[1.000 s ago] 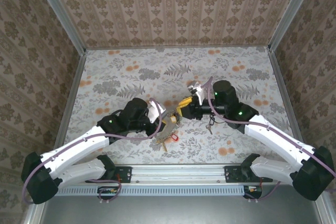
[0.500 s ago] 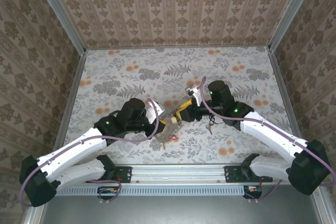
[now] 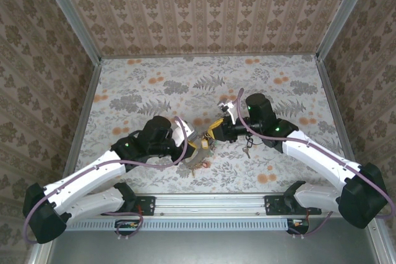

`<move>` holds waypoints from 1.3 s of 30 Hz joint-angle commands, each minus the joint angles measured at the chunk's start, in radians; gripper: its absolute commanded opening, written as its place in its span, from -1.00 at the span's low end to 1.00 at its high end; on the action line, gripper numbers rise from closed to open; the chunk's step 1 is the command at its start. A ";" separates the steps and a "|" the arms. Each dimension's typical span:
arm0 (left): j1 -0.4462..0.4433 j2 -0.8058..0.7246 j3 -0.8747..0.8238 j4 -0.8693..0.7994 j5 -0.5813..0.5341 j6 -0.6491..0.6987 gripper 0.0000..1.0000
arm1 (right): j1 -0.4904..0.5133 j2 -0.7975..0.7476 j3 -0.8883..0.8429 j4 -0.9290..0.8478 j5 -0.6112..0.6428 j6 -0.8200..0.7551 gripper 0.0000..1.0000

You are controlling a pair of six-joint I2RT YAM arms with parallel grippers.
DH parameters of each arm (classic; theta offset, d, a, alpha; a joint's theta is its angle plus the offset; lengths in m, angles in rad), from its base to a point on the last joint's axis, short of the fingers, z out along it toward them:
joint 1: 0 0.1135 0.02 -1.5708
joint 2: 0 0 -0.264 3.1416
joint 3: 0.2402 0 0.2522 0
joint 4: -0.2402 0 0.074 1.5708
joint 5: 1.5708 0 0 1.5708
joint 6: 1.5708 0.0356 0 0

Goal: Put the keys on the keyring

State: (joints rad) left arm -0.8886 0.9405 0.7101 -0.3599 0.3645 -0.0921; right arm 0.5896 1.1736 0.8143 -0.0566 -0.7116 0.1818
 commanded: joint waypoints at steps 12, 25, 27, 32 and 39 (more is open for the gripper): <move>0.014 -0.004 0.028 0.057 0.010 0.014 -1.00 | 0.009 -0.058 0.003 -0.022 -0.083 -0.004 -0.44; 0.015 -0.005 0.031 0.053 0.010 0.014 -1.00 | 0.002 -0.059 -0.028 -0.015 -0.084 0.007 -0.55; 0.014 -0.005 0.032 0.054 0.012 0.015 -1.00 | -0.001 -0.057 -0.032 -0.011 -0.078 0.010 -0.56; 0.014 -0.004 0.031 0.055 0.016 0.015 -1.00 | -0.007 -0.045 -0.036 0.025 -0.072 0.027 -0.59; 0.013 -0.007 0.031 0.056 0.019 0.013 -1.00 | -0.048 -0.049 -0.076 0.165 -0.122 0.137 -0.48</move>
State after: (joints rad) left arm -0.8810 0.9428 0.7101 -0.3515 0.3698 -0.0868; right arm 0.5629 1.1320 0.7654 0.0113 -0.7834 0.2489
